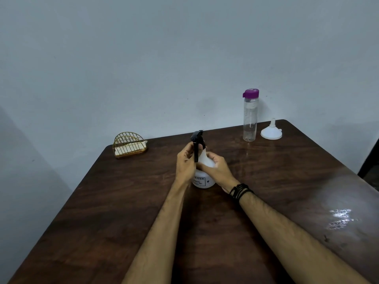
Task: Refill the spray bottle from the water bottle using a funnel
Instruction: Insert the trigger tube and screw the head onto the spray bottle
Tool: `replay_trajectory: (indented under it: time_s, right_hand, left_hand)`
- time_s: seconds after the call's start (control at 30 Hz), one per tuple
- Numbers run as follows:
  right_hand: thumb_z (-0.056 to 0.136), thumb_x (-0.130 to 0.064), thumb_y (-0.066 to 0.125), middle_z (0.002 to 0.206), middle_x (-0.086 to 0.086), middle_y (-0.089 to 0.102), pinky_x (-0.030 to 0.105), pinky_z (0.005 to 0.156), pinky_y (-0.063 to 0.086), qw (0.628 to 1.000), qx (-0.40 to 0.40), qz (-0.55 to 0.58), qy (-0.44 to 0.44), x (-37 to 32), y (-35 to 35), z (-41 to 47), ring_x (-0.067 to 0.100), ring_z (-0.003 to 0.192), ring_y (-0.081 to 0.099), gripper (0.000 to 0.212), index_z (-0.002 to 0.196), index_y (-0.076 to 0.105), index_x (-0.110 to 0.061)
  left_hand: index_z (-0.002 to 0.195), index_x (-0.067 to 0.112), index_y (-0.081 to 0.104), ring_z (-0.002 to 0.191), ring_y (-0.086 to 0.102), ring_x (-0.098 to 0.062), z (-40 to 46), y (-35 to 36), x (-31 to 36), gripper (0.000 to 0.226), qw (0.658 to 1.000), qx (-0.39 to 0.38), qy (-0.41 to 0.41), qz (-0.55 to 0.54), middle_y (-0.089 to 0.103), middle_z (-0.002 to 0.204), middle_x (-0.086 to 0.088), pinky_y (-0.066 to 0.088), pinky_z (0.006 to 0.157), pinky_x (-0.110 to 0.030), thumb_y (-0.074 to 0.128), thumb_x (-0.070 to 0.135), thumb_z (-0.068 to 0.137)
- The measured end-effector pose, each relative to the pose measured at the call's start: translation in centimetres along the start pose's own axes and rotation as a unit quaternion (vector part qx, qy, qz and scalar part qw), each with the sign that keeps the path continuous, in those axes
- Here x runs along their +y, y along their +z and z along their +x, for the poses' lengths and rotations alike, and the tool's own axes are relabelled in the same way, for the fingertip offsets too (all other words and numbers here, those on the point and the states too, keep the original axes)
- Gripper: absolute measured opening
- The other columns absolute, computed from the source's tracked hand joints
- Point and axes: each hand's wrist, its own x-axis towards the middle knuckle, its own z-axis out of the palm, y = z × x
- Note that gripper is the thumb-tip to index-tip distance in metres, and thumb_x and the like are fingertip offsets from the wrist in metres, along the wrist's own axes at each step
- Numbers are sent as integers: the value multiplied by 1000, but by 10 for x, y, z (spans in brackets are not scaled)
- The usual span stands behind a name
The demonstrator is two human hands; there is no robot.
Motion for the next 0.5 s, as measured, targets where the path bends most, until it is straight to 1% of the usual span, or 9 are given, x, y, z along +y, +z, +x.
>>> replay_trajectory:
  time_s: [0.07, 0.17, 0.23, 0.3, 0.43, 0.5]
  right_hand:
    - [69, -53, 83, 106, 4, 76, 52, 92, 58, 1000, -2, 1, 1, -1, 1, -1, 23, 101, 73, 53, 110, 72, -22]
    - [70, -54, 81, 110, 6, 74, 53, 93, 57, 1000, -1, -3, 0, -2, 1, -1, 25, 103, 72, 52, 109, 72, -22]
    - [71, -52, 80, 106, 6, 75, 53, 91, 58, 1000, 0, -1, 1, -2, 0, -2, 26, 101, 72, 52, 110, 72, -19]
    - [71, -51, 80, 104, 6, 76, 53, 91, 58, 1000, 3, 1, 3, -3, 0, -2, 25, 99, 73, 53, 111, 72, -18]
    - [69, -49, 83, 105, 5, 76, 51, 93, 58, 1000, 4, 10, 2, -2, 0, 0, 25, 101, 73, 55, 113, 72, -18]
    - [69, -49, 84, 107, 5, 77, 51, 94, 57, 1000, 2, 16, 3, -1, 0, 1, 24, 102, 73, 56, 114, 72, -19]
  left_hand:
    - [108, 14, 69, 94, 70, -10, -2, 0, 0, 13, 1000, 3, 8, 5, 74, 101, -3, 57, 83, -26, 62, 16, 97]
    - [112, 2, 64, 90, 69, -10, -7, 7, -1, 27, 998, 51, 21, -2, 73, 100, -10, 56, 76, -22, 71, 17, 91]
    - [110, -1, 63, 87, 69, -6, -7, 9, -2, 27, 998, 58, 23, -7, 73, 96, -5, 55, 75, -21, 70, 17, 92]
    - [107, 3, 66, 89, 69, -8, -5, 9, -1, 21, 999, 47, 15, -7, 74, 95, 0, 55, 78, -23, 68, 19, 93]
    - [98, 15, 70, 94, 70, -17, 0, 2, -1, 5, 1000, 14, 22, 2, 75, 97, -5, 57, 86, -37, 66, 14, 95]
    - [98, 18, 70, 95, 70, -18, 3, -1, 0, 13, 1000, 0, 20, 7, 75, 98, -6, 57, 89, -37, 64, 7, 96]
